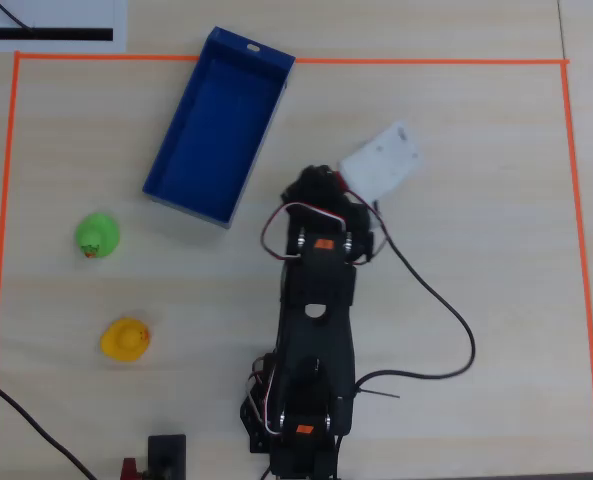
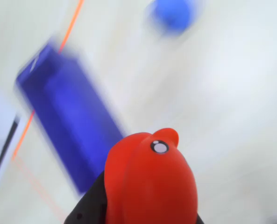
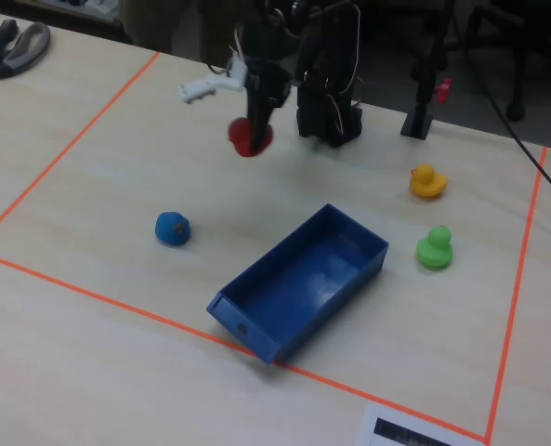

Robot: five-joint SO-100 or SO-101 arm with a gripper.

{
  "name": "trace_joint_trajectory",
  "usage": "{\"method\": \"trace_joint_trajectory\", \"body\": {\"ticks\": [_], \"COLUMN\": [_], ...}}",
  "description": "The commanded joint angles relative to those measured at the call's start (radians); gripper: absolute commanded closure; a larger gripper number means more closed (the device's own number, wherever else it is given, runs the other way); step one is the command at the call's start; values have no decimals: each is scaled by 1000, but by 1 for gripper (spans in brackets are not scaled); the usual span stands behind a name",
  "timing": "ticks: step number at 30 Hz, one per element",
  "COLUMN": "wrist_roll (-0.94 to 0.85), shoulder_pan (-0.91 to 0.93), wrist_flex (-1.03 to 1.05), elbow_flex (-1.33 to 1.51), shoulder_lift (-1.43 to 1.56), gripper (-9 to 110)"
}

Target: Grasp red duck and put it into box.

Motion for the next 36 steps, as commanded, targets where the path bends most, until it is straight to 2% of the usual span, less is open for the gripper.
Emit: {"method": "trace_joint_trajectory", "body": {"ticks": [1, 6, 15, 20, 23, 26, 30, 34, 36], "wrist_roll": [104, 101, 80, 5, -14, -32, -84, -144, -201], "shoulder_pan": [-183, -321, -364, -411, -422, -393, -334, -276, -244], "wrist_flex": [-41, -193, -465, -445, -402, -368, -276, -236, -225], "elbow_flex": [-67, -67, -44, -12, 5, 12, 12, 143, 261], "shoulder_lift": [-29, -135, -356, -402, -393, -334, -175, 121, 284], "gripper": [101, 101, 101, 79, 69, 65, 73, 101, 101]}}
